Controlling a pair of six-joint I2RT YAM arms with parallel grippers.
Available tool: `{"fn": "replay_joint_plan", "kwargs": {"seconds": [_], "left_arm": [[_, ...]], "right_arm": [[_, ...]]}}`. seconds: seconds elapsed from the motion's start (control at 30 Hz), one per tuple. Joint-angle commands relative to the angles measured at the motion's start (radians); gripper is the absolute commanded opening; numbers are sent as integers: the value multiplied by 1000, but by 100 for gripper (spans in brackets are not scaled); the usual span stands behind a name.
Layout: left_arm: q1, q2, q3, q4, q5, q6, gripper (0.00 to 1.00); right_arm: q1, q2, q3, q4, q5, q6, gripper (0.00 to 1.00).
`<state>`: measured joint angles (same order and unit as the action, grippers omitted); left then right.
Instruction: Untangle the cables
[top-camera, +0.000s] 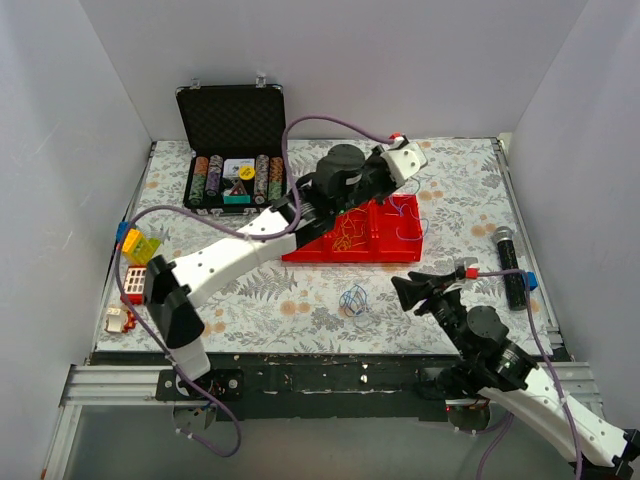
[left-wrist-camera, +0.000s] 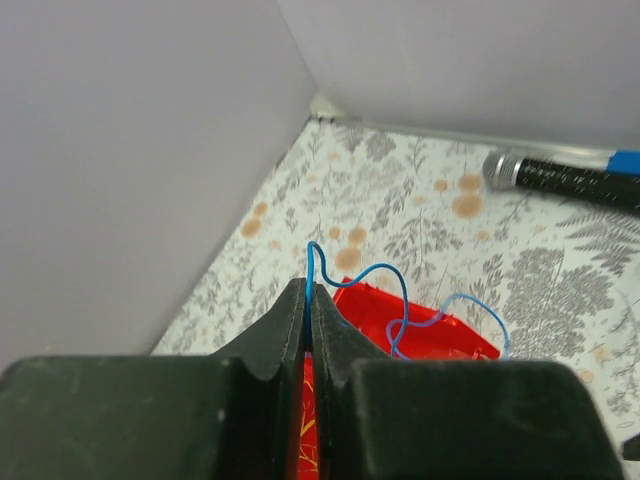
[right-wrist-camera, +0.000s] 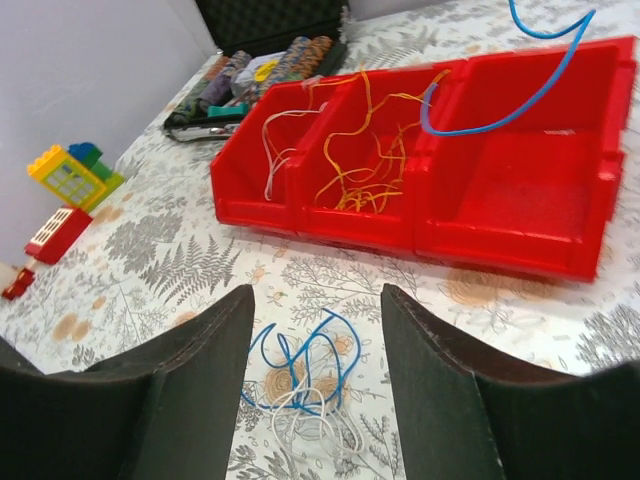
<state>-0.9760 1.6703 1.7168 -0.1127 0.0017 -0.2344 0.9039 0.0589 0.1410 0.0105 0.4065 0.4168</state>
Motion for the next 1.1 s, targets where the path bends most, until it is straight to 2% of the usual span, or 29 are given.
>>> {"fn": "replay_joint_plan", "kwargs": {"seconds": [0.0,0.23,0.5,0.9,0.93,1.03,1.07], "left_arm": [[37,84,40,64,-23,-37,0],[59,218,47,88,-22,-13,0],[63,290,20,107,40,6,0],[79,445,73,79,21,33,1],[80,454,82,65,12,33,7],[82,467,101,35,12,35,48],[83,468,110,25,12,32,55]], "right_arm": [[3,-51,107,-254,149,118,59],[4,8,216,-264,259,166,47],[3,165,330,-291,360,189,47],[3,237,391,-297,394,177,47],[4,239,397,-305,400,178,47],[3,254,414,-314,411,177,47],[1,263,419,-317,413,174,47]]}}
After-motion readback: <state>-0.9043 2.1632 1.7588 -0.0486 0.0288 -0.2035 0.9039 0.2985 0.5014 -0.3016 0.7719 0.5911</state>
